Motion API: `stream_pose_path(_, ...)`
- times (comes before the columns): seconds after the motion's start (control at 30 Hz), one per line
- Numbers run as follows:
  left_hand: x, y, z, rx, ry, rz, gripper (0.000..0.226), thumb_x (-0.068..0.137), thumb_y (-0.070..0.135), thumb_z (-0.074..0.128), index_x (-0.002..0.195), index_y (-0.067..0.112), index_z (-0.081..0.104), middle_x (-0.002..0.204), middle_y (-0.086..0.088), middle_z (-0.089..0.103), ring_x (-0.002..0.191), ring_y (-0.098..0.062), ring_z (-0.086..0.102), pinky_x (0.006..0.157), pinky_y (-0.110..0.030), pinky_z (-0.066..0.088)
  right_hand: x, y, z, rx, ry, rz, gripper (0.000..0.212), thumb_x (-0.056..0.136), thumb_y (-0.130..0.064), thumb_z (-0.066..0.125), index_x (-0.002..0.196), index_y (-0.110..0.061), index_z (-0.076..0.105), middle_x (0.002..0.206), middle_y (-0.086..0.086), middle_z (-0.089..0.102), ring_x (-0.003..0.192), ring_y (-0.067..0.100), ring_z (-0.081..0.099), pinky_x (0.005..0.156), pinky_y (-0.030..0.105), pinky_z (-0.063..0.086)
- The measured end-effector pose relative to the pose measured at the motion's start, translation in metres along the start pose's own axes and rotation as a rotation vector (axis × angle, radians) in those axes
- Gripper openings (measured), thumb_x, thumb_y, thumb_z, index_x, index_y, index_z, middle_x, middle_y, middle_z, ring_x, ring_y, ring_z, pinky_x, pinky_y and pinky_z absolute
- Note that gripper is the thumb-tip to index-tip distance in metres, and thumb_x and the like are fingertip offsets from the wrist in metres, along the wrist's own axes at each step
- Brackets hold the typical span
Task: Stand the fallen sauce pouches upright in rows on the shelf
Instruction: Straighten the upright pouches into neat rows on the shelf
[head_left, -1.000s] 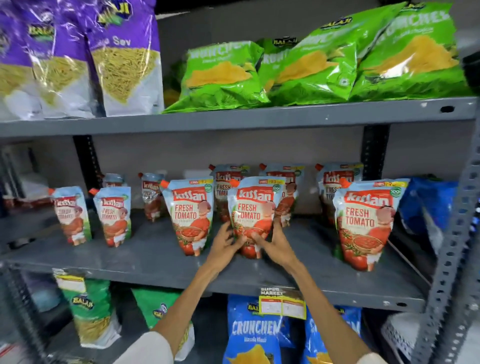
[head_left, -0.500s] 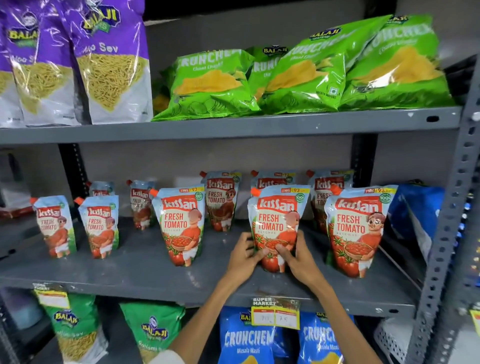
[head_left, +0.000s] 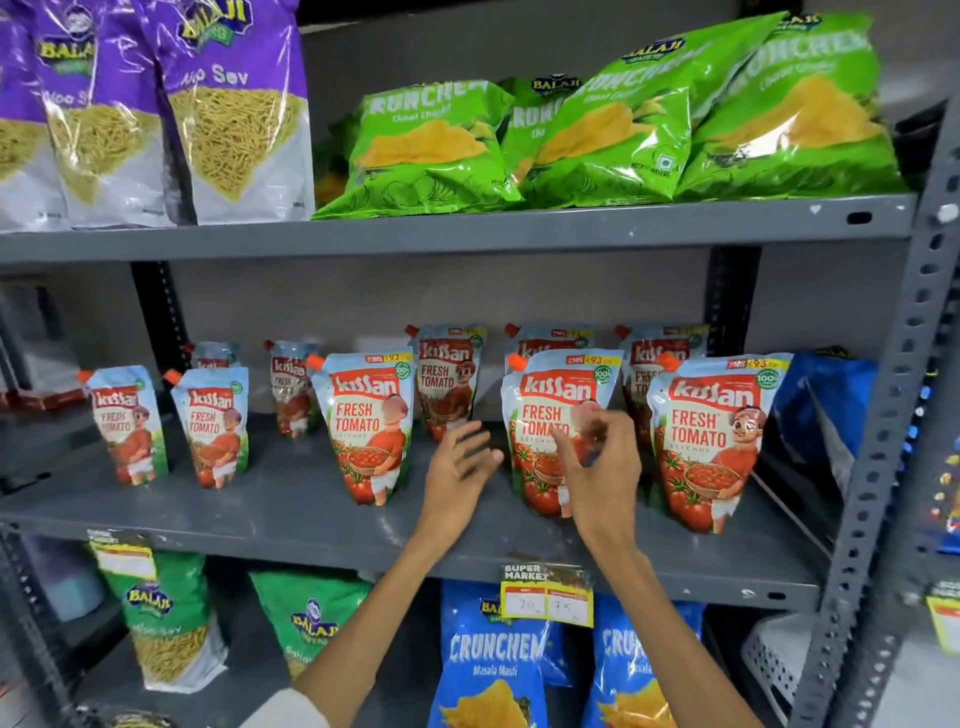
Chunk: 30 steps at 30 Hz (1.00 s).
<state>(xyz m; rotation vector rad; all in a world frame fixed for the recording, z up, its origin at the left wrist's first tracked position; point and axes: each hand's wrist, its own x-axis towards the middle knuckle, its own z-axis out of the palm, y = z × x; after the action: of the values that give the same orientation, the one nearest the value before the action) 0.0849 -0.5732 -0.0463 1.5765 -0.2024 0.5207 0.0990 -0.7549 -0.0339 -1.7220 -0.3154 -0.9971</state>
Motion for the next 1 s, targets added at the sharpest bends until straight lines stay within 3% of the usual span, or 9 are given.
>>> stream_pose_path(0.17,0.006,0.021,-0.048,0.037,0.165,0.158,0.029,0.091,0.006,0.068,0.112,0.026,0.063,0.109,0.003,0.074,0.099,-0.008,0.071,0.089,-0.03,0.057,-0.006,-0.036,0.055,0.119,-0.131,-0.006,0.024,0.085,-0.033,0.072,0.095,-0.03,0.05,0.089,-0.011,0.059,0.08,0.008,0.06,0.069,0.018,0.05)
stream_pose_path(0.27,0.014,0.02,-0.087,0.096,0.229,0.197,0.039,0.089,0.005,0.067,0.112,0.036,0.061,0.117,0.004,0.067,0.105,-0.016,0.067,0.089,-0.039,0.059,-0.014,-0.048,0.094,0.203,-0.243,0.044,0.028,0.084,-0.029,0.075,0.101,-0.03,0.052,0.086,-0.013,0.065,0.081,0.001,0.064,0.067,0.013,0.051)
stream_pose_path(0.4,0.024,0.0,-0.149,0.289,0.325,0.165,0.068,0.077,0.015,0.08,0.132,0.029,0.043,0.133,0.004,0.04,0.13,-0.023,0.047,0.106,-0.039,0.046,-0.032,-0.06,0.151,0.235,-0.421,0.137,0.045,0.083,-0.026,0.076,0.116,-0.024,0.046,0.107,-0.006,0.064,0.097,-0.003,0.063,0.082,0.026,0.056)
stream_pose_path(0.47,0.033,-0.013,-0.176,0.298,0.246,0.134,0.08,0.076,0.014,0.083,0.14,0.02,0.037,0.137,0.0,0.041,0.131,-0.021,0.044,0.11,-0.038,0.041,-0.041,-0.063,0.176,0.221,-0.528,0.139,0.059,0.082,-0.028,0.077,0.127,-0.021,0.04,0.126,-0.003,0.057,0.115,0.005,0.057,0.099,0.03,0.051)
stream_pose_path(0.53,0.04,-0.02,-0.188,0.165,0.08,0.01,0.077,0.082,0.007,0.079,0.144,0.014,0.034,0.144,-0.007,0.047,0.126,-0.017,0.052,0.107,-0.036,0.046,-0.049,-0.061,0.192,0.256,-0.607,0.179,0.073,0.081,-0.027,0.079,0.137,-0.023,0.033,0.132,-0.014,0.051,0.125,0.006,0.052,0.105,0.021,0.045)
stream_pose_path(0.67,0.048,-0.04,-0.204,0.066,-0.123,-0.126,0.041,0.091,0.013,0.069,0.125,0.023,0.048,0.133,-0.003,0.062,0.109,0.002,0.061,0.082,-0.012,0.054,-0.065,-0.055,0.213,0.202,-0.579,0.22,0.072,0.087,-0.017,0.073,0.144,-0.018,0.03,0.141,0.003,0.051,0.132,0.017,0.049,0.113,0.035,0.04)
stream_pose_path(0.83,0.047,-0.054,-0.201,0.07,-0.121,-0.119,0.03,0.088,0.02,0.074,0.108,0.032,0.055,0.114,0.012,0.069,0.096,0.011,0.068,0.078,-0.012,0.055,-0.07,-0.049,0.205,0.141,-0.583,0.285,0.068,0.089,-0.025,0.071,0.143,-0.019,0.031,0.127,-0.017,0.055,0.111,-0.02,0.052,0.102,0.018,0.046)
stream_pose_path(0.93,0.045,-0.061,-0.191,0.06,-0.143,-0.115,0.03,0.087,0.024,0.075,0.109,0.03,0.056,0.117,0.011,0.07,0.1,0.008,0.069,0.081,-0.014,0.054,-0.072,-0.044,0.192,0.116,-0.57,0.321,0.059,0.089,-0.027,0.069,0.136,-0.018,0.035,0.122,-0.013,0.06,0.108,-0.016,0.057,0.1,0.027,0.051)
stream_pose_path(1.0,0.043,-0.062,-0.181,0.071,-0.165,-0.11,0.032,0.086,0.028,0.076,0.111,0.031,0.055,0.117,0.012,0.071,0.104,0.004,0.069,0.084,-0.017,0.054,-0.071,-0.04,0.182,0.108,-0.563,0.334,0.05,0.091,-0.024,0.068,0.129,-0.016,0.036,0.123,-0.006,0.062,0.11,-0.003,0.061,0.099,0.034,0.053)
